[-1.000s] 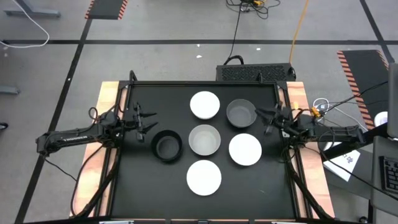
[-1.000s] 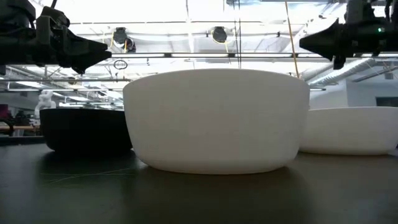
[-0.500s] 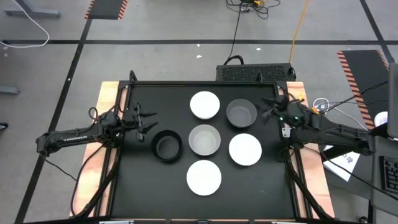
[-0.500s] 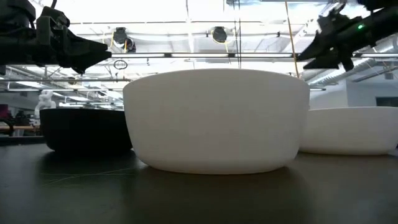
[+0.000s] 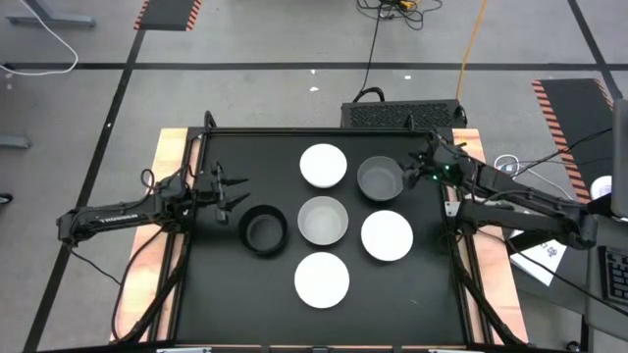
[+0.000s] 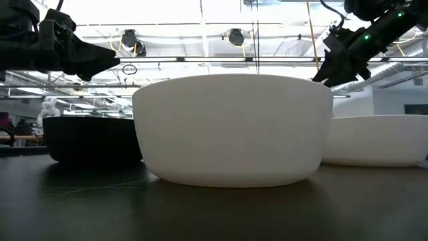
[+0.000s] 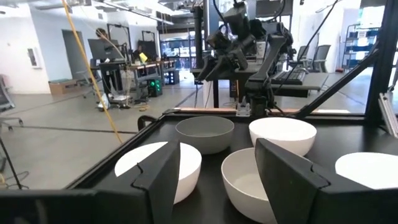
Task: Nest bowls inside each other
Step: Stack the gray bowl on top of the light gray bowl
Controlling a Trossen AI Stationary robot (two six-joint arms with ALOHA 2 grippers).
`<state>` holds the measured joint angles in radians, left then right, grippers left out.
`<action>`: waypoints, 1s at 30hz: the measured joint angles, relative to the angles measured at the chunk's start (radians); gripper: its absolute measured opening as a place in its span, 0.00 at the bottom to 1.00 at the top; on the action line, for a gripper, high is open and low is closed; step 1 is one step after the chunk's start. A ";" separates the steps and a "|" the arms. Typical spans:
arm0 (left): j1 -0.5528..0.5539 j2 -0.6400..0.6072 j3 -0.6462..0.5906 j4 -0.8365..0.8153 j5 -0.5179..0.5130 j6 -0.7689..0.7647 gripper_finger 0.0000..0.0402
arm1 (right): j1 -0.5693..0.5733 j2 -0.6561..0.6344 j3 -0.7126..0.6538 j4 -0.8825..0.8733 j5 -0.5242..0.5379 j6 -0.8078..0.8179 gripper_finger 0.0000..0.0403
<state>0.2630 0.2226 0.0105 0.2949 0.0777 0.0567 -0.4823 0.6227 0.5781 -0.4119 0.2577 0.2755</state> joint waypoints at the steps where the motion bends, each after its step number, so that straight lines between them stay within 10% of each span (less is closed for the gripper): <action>1: 0.000 0.000 0.000 0.002 0.000 0.009 0.53 | -0.001 0.000 0.000 0.018 0.000 -0.031 0.58; 22: 0.000 0.000 0.000 0.001 0.001 -0.017 0.53 | -0.028 0.043 0.000 0.060 -0.002 -0.114 0.58; 30: 0.000 0.000 0.000 -0.013 0.001 -0.016 0.53 | -0.193 0.220 0.098 -0.108 -0.178 -0.035 0.58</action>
<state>0.2630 0.2223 0.0105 0.2817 0.0788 0.0402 -0.6753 0.8424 0.6759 -0.5197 0.0800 0.2405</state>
